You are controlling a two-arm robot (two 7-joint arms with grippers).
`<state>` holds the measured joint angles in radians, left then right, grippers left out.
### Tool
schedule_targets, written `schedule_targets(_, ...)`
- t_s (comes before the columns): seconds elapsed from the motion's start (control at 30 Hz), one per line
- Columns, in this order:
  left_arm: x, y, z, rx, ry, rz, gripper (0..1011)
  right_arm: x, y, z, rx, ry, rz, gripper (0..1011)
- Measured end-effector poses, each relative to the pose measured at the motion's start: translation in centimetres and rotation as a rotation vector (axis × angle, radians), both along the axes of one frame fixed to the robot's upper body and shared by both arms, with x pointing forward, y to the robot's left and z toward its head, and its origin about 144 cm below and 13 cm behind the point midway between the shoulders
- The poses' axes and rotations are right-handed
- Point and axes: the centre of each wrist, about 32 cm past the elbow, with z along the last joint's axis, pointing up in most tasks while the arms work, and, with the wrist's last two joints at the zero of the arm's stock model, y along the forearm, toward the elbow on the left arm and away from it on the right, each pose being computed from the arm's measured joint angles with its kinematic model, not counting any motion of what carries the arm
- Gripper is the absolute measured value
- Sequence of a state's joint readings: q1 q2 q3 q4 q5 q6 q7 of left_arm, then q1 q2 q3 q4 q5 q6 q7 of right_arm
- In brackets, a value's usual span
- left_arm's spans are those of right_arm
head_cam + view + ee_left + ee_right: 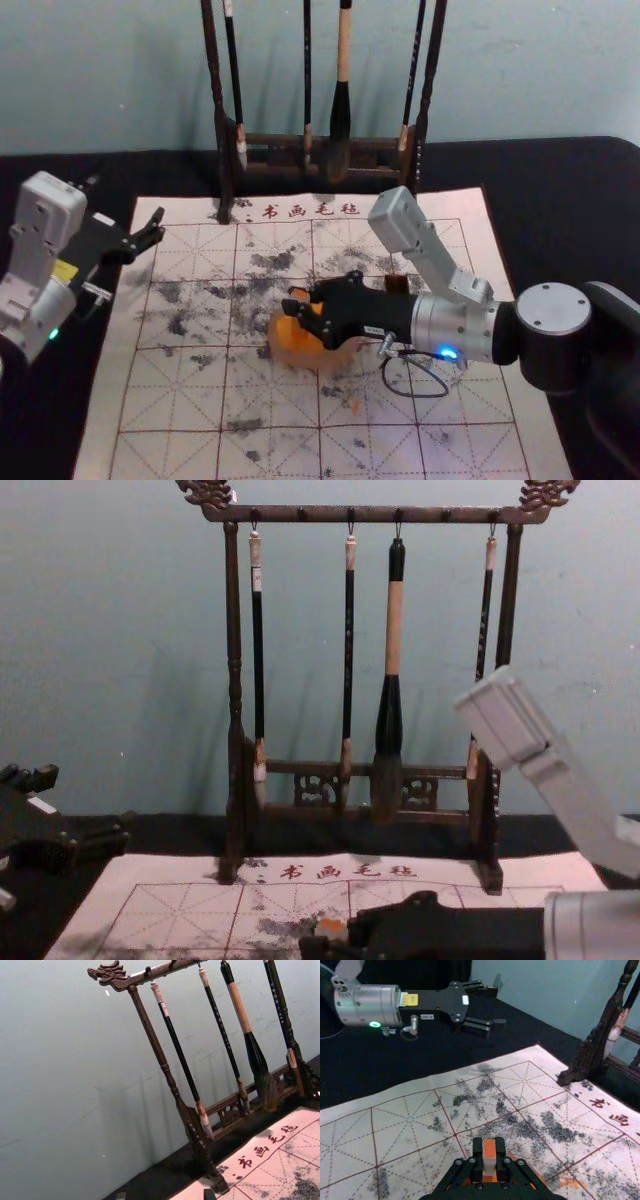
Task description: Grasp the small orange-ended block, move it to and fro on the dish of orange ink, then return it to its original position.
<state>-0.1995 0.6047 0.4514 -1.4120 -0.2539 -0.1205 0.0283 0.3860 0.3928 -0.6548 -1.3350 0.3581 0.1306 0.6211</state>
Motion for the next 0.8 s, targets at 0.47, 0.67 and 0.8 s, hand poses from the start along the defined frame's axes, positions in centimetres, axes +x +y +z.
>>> schedule_targets(0.47, 0.0, 0.0, 0.0, 0.0, 0.0, 0.0, 1001, 1.0, 0.0, 0.1, -0.003, -0.013, -0.044, 127)
schedule_targets(0.67, 0.0, 0.0, 0.0, 0.0, 0.0, 0.0, 1001, 1.1, -0.5, 0.1, -0.006, -0.017, -0.06, 127)
schedule_targets(0.8, 0.0, 0.0, 0.0, 0.0, 0.0, 0.0, 1001, 1.0, -1.0, 0.2, -0.008, -0.023, -0.067, 127)
